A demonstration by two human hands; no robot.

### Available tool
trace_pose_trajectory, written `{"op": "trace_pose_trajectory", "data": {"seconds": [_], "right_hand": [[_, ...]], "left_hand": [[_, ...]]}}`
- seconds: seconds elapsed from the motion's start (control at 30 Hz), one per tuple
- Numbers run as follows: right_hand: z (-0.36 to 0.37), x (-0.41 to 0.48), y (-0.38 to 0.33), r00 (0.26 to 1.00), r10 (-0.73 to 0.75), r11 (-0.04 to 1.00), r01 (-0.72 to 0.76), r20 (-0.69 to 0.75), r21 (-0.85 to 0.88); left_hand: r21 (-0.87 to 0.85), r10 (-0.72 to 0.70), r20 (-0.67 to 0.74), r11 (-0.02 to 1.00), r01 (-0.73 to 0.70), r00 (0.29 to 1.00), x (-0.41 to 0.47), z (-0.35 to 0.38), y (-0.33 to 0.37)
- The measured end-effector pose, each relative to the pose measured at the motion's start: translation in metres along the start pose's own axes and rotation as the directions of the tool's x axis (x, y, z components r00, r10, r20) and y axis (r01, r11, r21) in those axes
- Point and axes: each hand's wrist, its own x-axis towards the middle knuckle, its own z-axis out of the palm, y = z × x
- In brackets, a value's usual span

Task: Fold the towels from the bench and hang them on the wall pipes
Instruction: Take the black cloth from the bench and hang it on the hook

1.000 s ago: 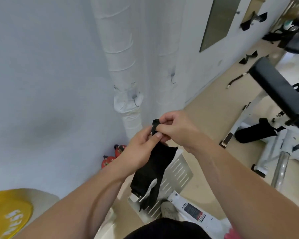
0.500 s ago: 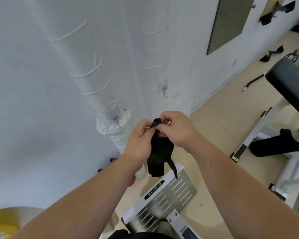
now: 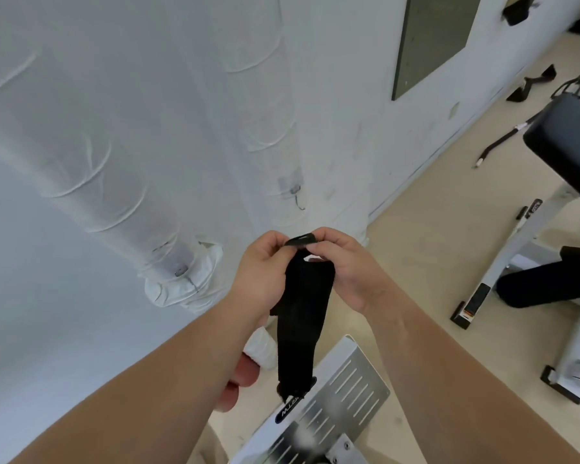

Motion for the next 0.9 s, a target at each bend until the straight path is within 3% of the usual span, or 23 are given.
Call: {"op": "trace_pose_trajectory", "data": {"seconds": [0.1,0.2,0.27,0.33,0.4,0.6,0.73,0.9], "right_hand": [[-0.024,0.035,0.007,0.999,0.047,0.997,-0.047,-0.002,0.062],[-0.049,0.071,0.016,0.998,0.053,0.999,-0.053,0.033,-0.012],[-0.067,0.095,0.028,0.992,0.088,0.971,-0.066,0.088,-0.228],[-0.084,0.118,0.041,0.976,0.178,0.880,-0.103,0.122,-0.463],[-0.098,0.139,0.049,0.972,0.217,0.813,-0.129,0.089,-0.568],[-0.103,0.195,0.048,0.996,0.085,0.684,-0.085,-0.036,-0.725],[-0.098,0.218,0.048,1.000,-0.022,0.584,0.016,0.004,-0.812],[-0.107,0.216,0.050,0.997,-0.056,0.606,0.071,0.046,-0.792]], "left_hand": [[-0.046,-0.045,0.004,0.998,0.046,0.999,0.041,0.013,-0.009],[-0.135,-0.103,0.019,0.985,0.105,0.995,0.078,0.023,-0.024],[-0.155,-0.157,0.008,0.976,0.156,0.988,0.102,0.025,-0.040],[-0.128,-0.193,0.010,0.973,0.192,0.981,0.127,0.027,-0.058],[-0.077,-0.217,0.011,0.973,0.218,0.976,0.149,0.033,-0.075],[-0.070,-0.163,-0.085,0.985,0.157,0.983,0.206,0.046,-0.094],[-0.114,-0.116,-0.201,0.989,0.095,0.973,0.222,0.049,-0.100],[-0.159,-0.080,-0.203,0.986,0.048,0.976,0.219,0.054,-0.106]]}}
